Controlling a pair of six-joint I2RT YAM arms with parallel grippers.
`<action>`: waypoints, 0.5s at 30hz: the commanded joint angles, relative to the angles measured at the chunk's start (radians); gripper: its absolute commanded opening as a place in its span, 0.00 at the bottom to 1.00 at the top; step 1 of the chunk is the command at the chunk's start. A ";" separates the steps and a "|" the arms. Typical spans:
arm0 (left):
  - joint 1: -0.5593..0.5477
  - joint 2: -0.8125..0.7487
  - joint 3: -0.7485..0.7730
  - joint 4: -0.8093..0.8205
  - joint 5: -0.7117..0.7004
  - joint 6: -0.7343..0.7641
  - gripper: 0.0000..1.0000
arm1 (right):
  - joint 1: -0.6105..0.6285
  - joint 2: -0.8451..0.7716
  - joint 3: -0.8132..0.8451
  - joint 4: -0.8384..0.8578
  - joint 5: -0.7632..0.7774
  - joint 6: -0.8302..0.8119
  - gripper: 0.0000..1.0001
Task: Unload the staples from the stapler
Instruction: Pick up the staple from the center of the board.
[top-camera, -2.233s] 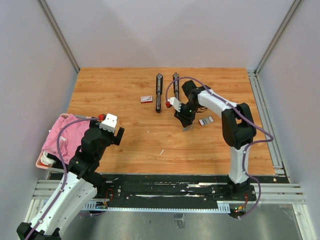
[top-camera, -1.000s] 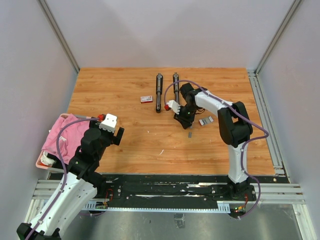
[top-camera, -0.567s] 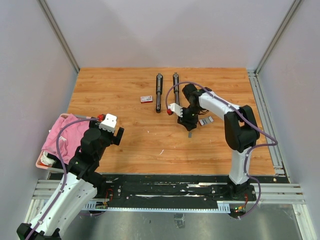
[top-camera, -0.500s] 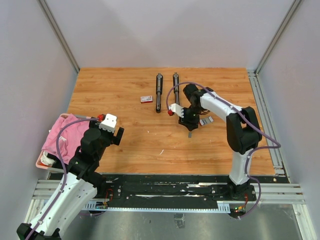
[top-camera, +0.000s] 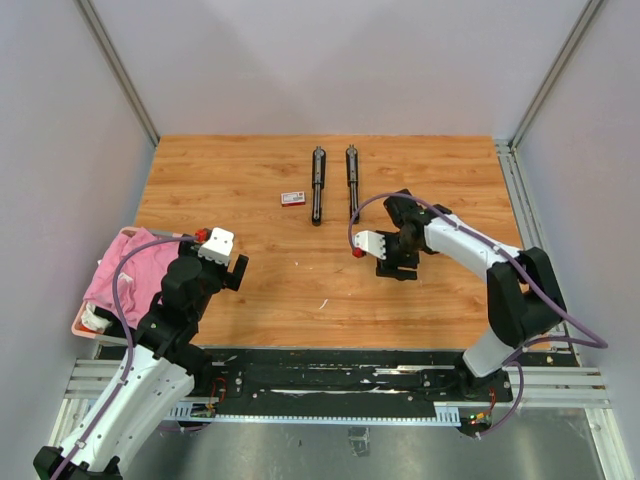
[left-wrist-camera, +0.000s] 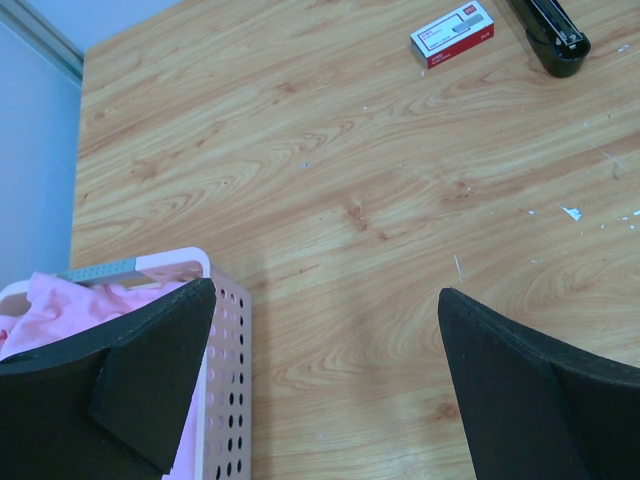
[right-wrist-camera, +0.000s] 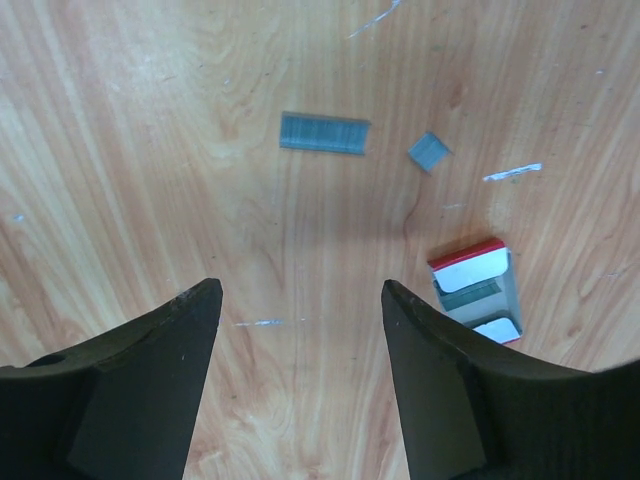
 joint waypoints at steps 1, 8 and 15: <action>0.005 -0.010 -0.005 0.023 0.011 0.003 0.98 | 0.029 -0.049 -0.050 0.179 0.026 0.051 0.67; 0.006 -0.011 -0.005 0.023 0.009 0.003 0.98 | 0.083 -0.055 -0.162 0.399 0.103 0.071 0.69; 0.006 -0.008 -0.007 0.026 0.009 0.005 0.98 | 0.115 0.000 -0.152 0.423 0.140 0.069 0.69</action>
